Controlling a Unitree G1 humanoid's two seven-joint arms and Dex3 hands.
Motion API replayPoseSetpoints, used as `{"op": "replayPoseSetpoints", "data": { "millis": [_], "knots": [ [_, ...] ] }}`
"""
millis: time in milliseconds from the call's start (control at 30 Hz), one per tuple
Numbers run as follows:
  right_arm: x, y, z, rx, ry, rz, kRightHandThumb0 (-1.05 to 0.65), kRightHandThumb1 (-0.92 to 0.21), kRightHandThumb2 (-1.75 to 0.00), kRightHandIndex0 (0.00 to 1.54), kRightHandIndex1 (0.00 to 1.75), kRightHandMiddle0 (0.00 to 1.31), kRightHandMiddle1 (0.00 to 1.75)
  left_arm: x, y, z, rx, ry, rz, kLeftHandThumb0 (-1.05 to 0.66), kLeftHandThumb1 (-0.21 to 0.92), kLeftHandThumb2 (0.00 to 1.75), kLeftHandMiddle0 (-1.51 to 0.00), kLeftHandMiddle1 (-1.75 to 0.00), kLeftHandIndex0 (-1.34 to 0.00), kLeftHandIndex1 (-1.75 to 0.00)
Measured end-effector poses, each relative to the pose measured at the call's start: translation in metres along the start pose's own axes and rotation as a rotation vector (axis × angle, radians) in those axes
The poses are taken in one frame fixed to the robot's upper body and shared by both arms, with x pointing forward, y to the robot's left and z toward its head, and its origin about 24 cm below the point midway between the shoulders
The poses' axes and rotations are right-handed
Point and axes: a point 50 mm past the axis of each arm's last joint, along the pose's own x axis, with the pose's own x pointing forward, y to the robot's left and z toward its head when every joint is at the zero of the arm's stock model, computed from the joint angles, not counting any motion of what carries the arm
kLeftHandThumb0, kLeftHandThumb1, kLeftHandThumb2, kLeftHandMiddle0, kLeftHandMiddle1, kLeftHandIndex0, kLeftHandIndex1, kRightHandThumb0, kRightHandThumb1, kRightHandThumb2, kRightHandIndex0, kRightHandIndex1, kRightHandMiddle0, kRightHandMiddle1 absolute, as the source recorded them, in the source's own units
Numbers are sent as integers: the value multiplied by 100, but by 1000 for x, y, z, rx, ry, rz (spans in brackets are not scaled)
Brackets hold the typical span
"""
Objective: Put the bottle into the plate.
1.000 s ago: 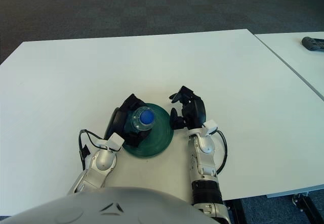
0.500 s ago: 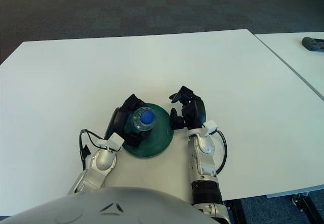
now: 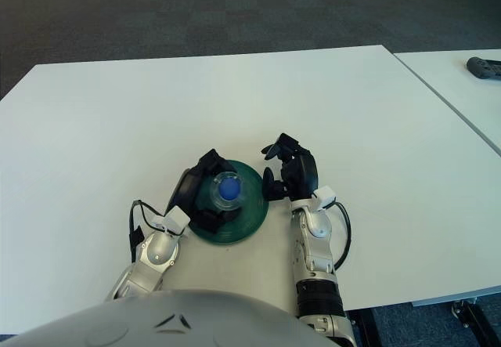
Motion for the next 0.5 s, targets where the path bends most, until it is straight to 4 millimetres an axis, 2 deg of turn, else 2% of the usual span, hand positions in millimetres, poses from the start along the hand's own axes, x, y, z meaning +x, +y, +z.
{"op": "replayPoseSetpoints", "data": {
  "millis": [33,67,133,167,300,367,500],
  "knots": [
    [0,0,0,-1,0,-1,-1,10,-164,86,175,95,132,0,0,0,-4,0,-4,-52,77,60,-56,-149,-31,-150],
    [0,0,0,-4,1,-2,-1,10,-164,87,175,95,132,-1,-1,-1,-9,-1,-8,-57,80,56,-53,-135,-26,-143],
    [0,0,0,-7,2,-6,-2,9,-164,87,175,93,133,-2,-2,-2,-14,-4,-22,-73,87,48,-43,-95,-16,-124],
    [0,0,0,-8,2,-8,-2,9,-164,87,175,93,134,-3,-3,-3,-12,-7,-31,-78,89,47,-40,-83,-13,-118],
    [0,0,0,-8,2,-16,-1,9,-164,87,175,93,134,-7,-4,-5,32,-25,-58,-89,91,48,-31,-43,-3,-99],
    [0,-1,0,-8,2,-18,-1,9,-164,86,175,93,134,-9,-4,-6,59,-32,-70,-95,92,50,-26,-24,-1,-79],
    [0,-1,0,-7,3,-24,-1,9,-164,85,175,93,134,-11,-4,-8,95,-33,-85,-102,92,54,-16,-9,0,-49]
  ]
}}
